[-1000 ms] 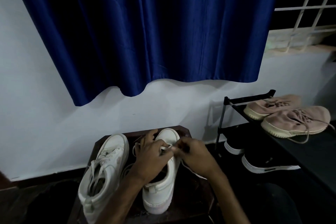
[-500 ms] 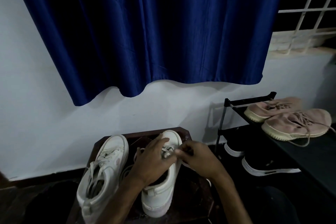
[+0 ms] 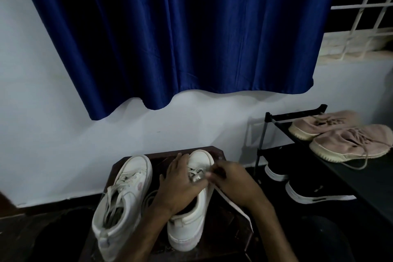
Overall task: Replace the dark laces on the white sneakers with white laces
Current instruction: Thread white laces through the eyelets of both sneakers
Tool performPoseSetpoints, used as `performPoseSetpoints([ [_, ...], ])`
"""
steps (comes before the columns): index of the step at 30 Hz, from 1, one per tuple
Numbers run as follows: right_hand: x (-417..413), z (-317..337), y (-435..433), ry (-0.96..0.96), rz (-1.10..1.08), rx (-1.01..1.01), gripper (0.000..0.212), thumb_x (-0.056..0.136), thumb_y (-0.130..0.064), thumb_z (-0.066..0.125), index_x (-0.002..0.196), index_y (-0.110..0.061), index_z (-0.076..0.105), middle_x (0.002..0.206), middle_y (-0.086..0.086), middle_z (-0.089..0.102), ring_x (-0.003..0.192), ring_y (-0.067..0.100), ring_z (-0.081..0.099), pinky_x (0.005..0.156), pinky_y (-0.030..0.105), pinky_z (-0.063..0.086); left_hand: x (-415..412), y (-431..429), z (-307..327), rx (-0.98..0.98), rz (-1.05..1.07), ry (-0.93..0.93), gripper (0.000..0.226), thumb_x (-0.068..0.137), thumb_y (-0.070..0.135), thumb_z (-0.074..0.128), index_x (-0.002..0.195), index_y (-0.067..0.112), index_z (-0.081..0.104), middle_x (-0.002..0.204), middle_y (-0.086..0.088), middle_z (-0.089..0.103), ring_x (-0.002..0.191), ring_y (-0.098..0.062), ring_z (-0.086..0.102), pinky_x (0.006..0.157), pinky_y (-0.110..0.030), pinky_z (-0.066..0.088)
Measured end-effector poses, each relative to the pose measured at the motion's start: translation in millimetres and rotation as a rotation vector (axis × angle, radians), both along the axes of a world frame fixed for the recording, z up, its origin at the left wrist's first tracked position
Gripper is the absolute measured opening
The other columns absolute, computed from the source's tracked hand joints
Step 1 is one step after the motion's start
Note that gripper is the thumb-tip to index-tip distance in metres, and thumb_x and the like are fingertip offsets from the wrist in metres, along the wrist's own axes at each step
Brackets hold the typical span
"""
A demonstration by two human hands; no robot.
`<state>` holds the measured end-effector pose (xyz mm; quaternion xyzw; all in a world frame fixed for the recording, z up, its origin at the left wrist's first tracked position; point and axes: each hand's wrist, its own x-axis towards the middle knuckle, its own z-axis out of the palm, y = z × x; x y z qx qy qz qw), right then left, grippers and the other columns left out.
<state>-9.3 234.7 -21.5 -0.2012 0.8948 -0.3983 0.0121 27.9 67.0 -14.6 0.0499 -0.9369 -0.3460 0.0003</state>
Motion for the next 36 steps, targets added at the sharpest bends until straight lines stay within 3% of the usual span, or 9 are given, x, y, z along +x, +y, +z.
performPoseSetpoints([
  [3,-1,-15,-16,0.061,-0.012,-0.028,0.010,0.083,-0.034,0.067,0.084,-0.026,0.061,0.078,-0.010,0.067,0.071,0.006,0.061,0.069,0.034,0.052,-1,-1,-2,0.009,0.012,0.031,0.114,0.048,0.074,0.038,0.150,0.024,0.024,0.159,0.001,0.022,0.147,-0.017,0.017,0.117,-0.051,0.019],
  [9,0,0,38,-0.275,0.166,0.542,0.017,0.080,-0.034,0.072,0.093,-0.023,0.073,0.094,-0.005,0.070,0.093,0.012,0.066,0.080,0.024,0.048,-2,-2,-4,0.063,0.019,0.041,0.103,0.050,0.067,0.044,0.143,0.024,0.032,0.152,0.002,0.033,0.141,-0.018,0.028,0.114,-0.049,0.026],
  [13,-5,1,16,-0.046,0.008,0.233,0.027,0.081,-0.050,0.070,0.084,-0.023,0.070,0.081,-0.007,0.067,0.074,0.006,0.059,0.071,0.027,0.049,0,0,0,0.097,0.021,0.088,0.103,0.049,0.067,0.045,0.139,0.020,0.035,0.139,0.002,0.041,0.132,-0.019,0.038,0.110,-0.043,0.034],
  [17,-3,-13,-16,0.021,0.002,-0.119,0.010,0.083,-0.029,0.072,0.079,-0.025,0.064,0.072,-0.011,0.066,0.067,0.002,0.061,0.067,0.026,0.050,3,0,1,0.168,0.047,0.069,0.112,0.048,0.068,0.048,0.145,0.018,0.027,0.143,-0.002,0.038,0.131,-0.019,0.039,0.109,-0.037,0.036],
  [23,-4,-6,34,-0.239,0.094,0.503,0.007,0.079,-0.039,0.072,0.079,-0.032,0.069,0.093,-0.011,0.066,0.094,0.011,0.064,0.084,0.029,0.051,2,0,-2,0.195,0.052,0.056,0.102,0.049,0.062,0.052,0.140,0.021,0.030,0.136,0.002,0.042,0.123,-0.015,0.046,0.105,-0.036,0.040],
  [26,-5,-2,25,-0.117,0.067,0.306,0.017,0.077,-0.043,0.074,0.074,-0.031,0.063,0.084,-0.014,0.066,0.083,0.004,0.063,0.075,0.023,0.050,2,0,-2,0.213,0.056,0.070,0.098,0.049,0.064,0.055,0.135,0.022,0.035,0.130,0.006,0.046,0.118,-0.013,0.048,0.101,-0.035,0.042],
  [30,1,-4,-10,0.060,0.036,-0.024,0.007,0.083,-0.026,0.071,0.086,-0.025,0.065,0.078,-0.014,0.066,0.073,0.002,0.061,0.069,0.025,0.049,4,0,0,0.220,0.062,0.075,0.095,0.051,0.065,0.060,0.132,0.024,0.035,0.124,0.010,0.047,0.116,-0.012,0.050,0.099,-0.034,0.044],
  [33,5,-8,-13,0.107,-0.012,0.023,0.005,0.085,-0.026,0.064,0.087,-0.027,0.060,0.086,-0.011,0.067,0.080,0.008,0.062,0.071,0.031,0.050,4,1,2,0.223,0.059,0.077,0.094,0.048,0.064,0.055,0.130,0.022,0.036,0.123,0.009,0.048,0.116,-0.013,0.051,0.099,-0.034,0.044],
  [36,4,-4,6,-0.030,0.046,0.321,0.007,0.084,-0.027,0.058,0.086,-0.029,0.065,0.094,-0.008,0.068,0.092,0.015,0.064,0.076,0.029,0.049,4,1,1,0.211,0.057,0.067,0.079,0.053,0.057,0.059,0.122,0.025,0.038,0.118,0.011,0.048,0.113,-0.014,0.053,0.098,-0.036,0.045],
])
